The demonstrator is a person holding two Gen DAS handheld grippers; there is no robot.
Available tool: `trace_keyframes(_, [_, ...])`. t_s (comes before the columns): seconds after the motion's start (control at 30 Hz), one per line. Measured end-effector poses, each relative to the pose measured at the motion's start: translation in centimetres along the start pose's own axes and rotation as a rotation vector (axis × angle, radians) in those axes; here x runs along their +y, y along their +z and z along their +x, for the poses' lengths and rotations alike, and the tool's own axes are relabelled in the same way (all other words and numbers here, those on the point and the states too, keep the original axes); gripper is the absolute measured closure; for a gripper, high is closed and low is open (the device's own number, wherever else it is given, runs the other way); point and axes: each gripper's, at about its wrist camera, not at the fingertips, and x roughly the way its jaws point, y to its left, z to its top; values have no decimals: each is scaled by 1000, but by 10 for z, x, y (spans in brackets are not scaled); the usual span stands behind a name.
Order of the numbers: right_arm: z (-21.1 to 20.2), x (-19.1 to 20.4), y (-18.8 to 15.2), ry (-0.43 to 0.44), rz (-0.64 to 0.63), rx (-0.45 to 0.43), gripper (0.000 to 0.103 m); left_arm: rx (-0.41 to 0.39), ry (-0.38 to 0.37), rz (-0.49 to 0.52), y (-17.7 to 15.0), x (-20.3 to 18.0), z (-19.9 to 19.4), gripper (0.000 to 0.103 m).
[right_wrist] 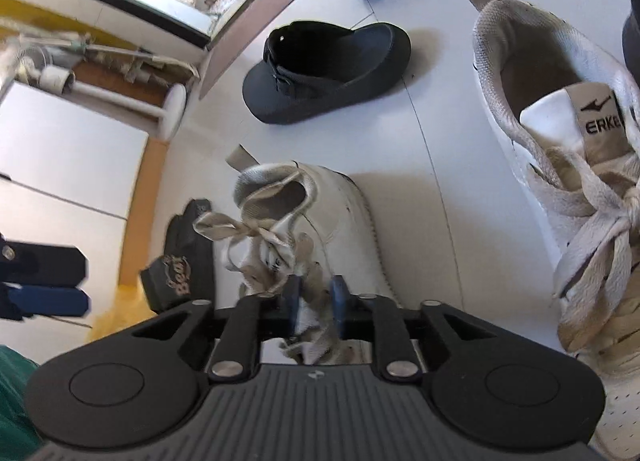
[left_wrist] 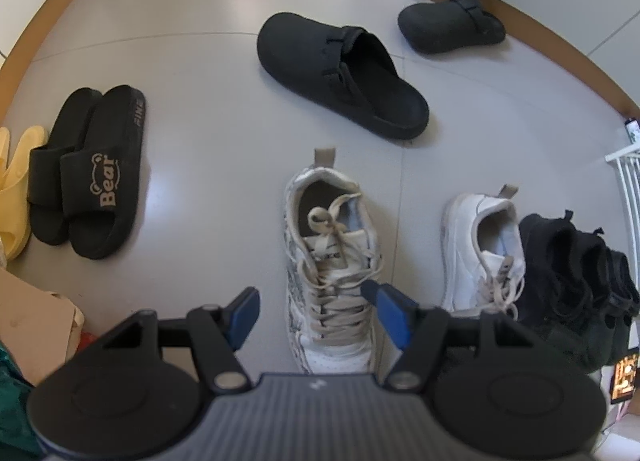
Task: Organize scattered shoes
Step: 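Turn the plain white sneaker toe-first beside the patterned sneaker with the right tool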
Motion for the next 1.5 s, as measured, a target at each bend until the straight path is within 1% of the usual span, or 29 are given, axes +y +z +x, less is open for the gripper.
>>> trace_keyframes(0.03, [3, 2, 0, -18, -23, 4, 65, 1, 1, 0, 0, 0, 0, 36])
trace_keyframes(0.17, [8, 5, -3, -50, -94, 21, 65, 1, -6, 6, 0, -3, 0, 36])
trace_keyframes(0.2, [8, 6, -4, -53, -102, 15, 71, 2, -8, 8, 0, -3, 0, 36])
trace_keyframes(0.23, [8, 7, -6, -55, -110, 5, 73, 2, -8, 8, 0, -4, 0, 36])
trace_keyframes(0.3, [5, 10, -9, -70, -133, -13, 79, 2, -7, 8, -1, -5, 0, 36])
trace_keyframes(0.4, [0, 16, -14, -103, -173, -42, 85, 3, -5, 9, -2, -6, 0, 36])
trace_keyframes(0.43, [-2, 16, -16, -111, -178, -48, 85, 4, -5, 10, -2, -6, 0, 36])
trace_keyframes(0.77, [-23, 8, -23, -183, -175, -103, 86, 7, -2, 26, -4, -14, 1, 36])
trace_keyframes(0.97, [-35, -1, -25, -225, -132, -144, 86, 7, -2, 38, -4, -24, 2, 36])
trace_keyframes(1.2, [-48, -9, -25, -301, -82, -196, 86, 13, 0, 53, -4, -34, 5, 36])
trace_keyframes(1.5, [-57, -20, -20, -329, -33, -233, 86, 17, 2, 64, -5, -42, 8, 36])
